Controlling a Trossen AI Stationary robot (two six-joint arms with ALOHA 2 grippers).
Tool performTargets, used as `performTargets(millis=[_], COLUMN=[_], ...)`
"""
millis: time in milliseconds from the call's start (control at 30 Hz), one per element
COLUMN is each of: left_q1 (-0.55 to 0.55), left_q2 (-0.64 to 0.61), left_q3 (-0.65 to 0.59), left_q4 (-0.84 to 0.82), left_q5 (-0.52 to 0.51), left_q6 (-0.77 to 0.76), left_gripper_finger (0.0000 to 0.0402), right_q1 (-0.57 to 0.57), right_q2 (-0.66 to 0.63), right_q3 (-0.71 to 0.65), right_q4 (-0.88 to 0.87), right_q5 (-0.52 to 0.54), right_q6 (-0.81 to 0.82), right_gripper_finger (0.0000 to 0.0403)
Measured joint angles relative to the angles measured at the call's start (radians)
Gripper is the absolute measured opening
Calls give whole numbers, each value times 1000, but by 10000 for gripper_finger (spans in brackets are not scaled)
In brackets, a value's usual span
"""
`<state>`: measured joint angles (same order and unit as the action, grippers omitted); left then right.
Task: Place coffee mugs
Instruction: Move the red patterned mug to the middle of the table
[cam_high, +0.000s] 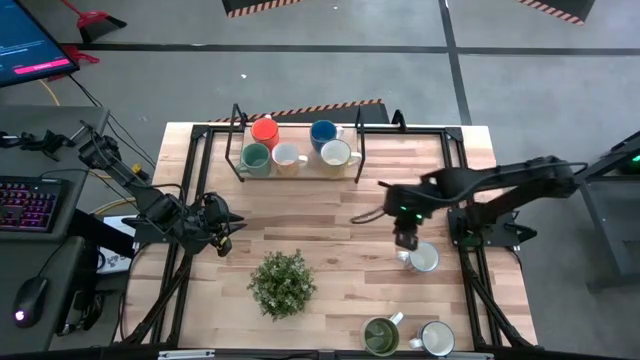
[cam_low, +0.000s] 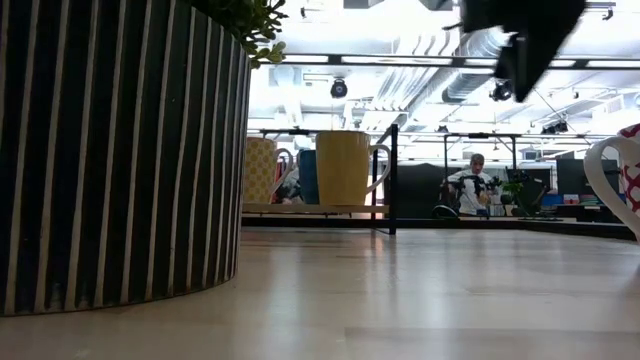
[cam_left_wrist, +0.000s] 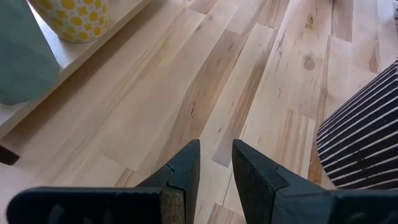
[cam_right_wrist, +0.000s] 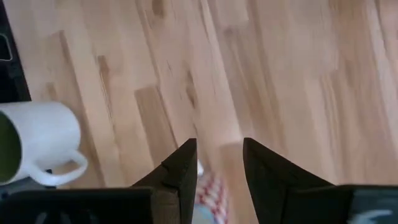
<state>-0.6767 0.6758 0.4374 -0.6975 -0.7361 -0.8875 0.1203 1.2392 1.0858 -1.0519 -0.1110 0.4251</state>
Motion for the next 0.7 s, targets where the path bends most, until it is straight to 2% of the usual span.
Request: performTargets(millis=[267, 467, 700], left_q1=[0, 0, 0], left_q2=[0, 0, 0], left_q3=[0, 0, 0], left_q4=[0, 0, 0], left_q5=[0, 0, 0], left_q6=[0, 0, 0], left_gripper_finger=[81, 81, 81], right_q1=[137, 216, 266], right_q2=[-151, -168, -168], right_q3=[-180, -271, -298], right_q4=[-8, -24, -24], right_q5=[5, 32, 85], right_q6=[283, 418, 496], right_gripper_finger=[108, 108, 108])
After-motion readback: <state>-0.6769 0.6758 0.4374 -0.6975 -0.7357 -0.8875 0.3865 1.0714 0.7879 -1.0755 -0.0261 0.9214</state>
